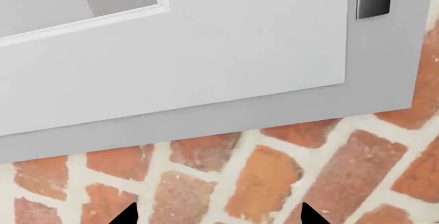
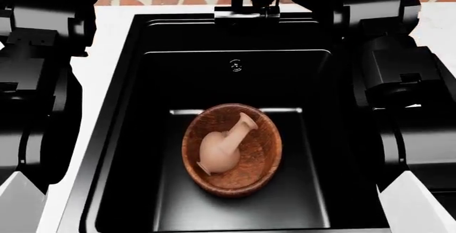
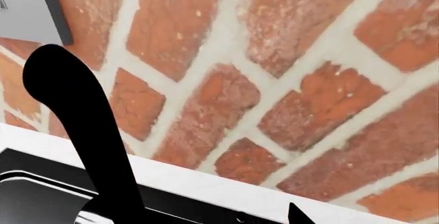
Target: Pick the bowl and jug and place them in the sink. Then turn on the water.
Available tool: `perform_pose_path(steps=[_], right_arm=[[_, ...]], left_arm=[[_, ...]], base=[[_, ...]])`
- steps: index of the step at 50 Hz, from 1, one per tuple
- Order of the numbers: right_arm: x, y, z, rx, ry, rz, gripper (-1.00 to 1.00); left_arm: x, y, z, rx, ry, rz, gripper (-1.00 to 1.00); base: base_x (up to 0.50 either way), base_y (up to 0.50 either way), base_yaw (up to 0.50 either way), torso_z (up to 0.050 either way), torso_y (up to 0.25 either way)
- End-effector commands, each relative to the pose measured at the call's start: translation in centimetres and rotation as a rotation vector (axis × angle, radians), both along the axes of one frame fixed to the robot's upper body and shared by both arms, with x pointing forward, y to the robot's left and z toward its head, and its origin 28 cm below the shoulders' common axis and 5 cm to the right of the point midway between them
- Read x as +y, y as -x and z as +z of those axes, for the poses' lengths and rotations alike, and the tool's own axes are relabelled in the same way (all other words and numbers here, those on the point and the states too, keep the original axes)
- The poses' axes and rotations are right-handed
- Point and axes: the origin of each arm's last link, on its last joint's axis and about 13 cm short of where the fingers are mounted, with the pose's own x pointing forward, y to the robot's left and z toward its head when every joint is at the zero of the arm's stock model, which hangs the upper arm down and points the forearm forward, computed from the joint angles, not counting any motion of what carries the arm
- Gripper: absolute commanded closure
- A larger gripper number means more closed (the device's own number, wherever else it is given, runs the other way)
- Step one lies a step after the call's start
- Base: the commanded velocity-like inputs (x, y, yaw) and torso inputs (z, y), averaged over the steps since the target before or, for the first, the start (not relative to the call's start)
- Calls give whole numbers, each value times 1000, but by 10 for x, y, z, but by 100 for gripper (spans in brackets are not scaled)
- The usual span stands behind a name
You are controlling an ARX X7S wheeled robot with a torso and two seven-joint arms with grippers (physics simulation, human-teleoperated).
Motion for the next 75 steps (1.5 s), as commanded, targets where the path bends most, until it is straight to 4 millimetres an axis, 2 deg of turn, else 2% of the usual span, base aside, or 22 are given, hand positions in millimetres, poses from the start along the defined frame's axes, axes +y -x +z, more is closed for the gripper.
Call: perform_pose_path(steps=[1, 39, 52, 75], right_arm=[[-3, 0, -2, 1, -2, -3, -100], [-6, -2, -10, 19, -9, -10, -100], [-23, -1, -8, 7, -48, -104, -100], [-34, -1, -9, -2, -92, -177, -100]], left_arm=[[0, -1, -6, 7, 3, -5, -100], [-2, -2, -10, 17, -6, -12, -100], [-1, -2, -10, 14, -5, -10, -100], [-2, -2, -10, 15, -4, -14, -100]], base=[[0, 0, 0, 0, 0], [0, 0, 0, 0, -50], [0, 0, 0, 0, 0], [0, 0, 0, 0, 0]])
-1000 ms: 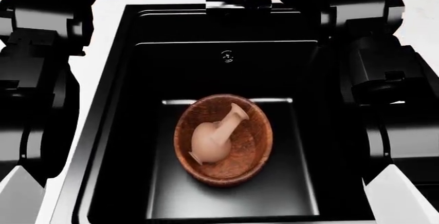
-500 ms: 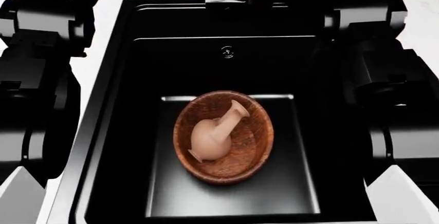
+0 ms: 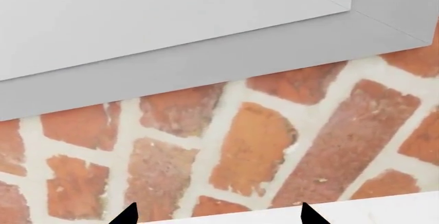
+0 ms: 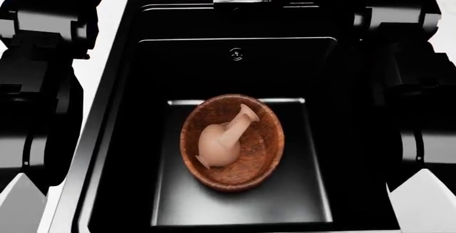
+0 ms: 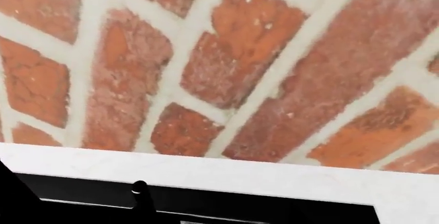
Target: Pick the bowl and jug and place them in the sink. Then turn on the water.
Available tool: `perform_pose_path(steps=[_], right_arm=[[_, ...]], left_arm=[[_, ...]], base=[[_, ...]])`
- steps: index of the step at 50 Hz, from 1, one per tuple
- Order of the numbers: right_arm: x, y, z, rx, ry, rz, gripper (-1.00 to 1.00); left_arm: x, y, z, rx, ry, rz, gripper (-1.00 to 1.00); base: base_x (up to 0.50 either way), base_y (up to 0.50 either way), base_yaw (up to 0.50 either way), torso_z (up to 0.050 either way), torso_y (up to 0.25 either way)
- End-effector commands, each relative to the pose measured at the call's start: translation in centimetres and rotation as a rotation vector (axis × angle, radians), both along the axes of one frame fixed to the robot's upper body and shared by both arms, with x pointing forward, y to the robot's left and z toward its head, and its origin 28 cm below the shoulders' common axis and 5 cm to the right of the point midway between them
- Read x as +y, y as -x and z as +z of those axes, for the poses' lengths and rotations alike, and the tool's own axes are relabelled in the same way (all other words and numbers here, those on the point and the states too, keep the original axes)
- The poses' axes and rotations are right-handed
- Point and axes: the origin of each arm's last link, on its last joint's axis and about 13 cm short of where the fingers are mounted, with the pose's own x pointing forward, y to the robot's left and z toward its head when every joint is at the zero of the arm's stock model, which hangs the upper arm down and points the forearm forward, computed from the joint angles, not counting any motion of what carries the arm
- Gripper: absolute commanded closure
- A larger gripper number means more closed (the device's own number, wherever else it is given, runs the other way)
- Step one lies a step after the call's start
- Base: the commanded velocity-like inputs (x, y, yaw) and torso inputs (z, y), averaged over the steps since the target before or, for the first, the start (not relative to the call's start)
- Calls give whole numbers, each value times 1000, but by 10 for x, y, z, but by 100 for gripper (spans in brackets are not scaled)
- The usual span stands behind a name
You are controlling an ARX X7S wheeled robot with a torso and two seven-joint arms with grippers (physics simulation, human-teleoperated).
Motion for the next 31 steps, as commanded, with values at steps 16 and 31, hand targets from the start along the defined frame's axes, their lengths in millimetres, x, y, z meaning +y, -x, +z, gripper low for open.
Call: perform_pose_path(steps=[16, 31], right_arm=[[-24, 1, -7, 0, -54, -107, -100], [-30, 1, -12, 21, -64, -137, -100]], left_arm=[[-2, -1, -5, 6, 4, -8, -100], [-3, -1, -5, 7, 2, -9, -100]], base=[[0, 0, 0, 0, 0], [0, 0, 0, 0, 0]])
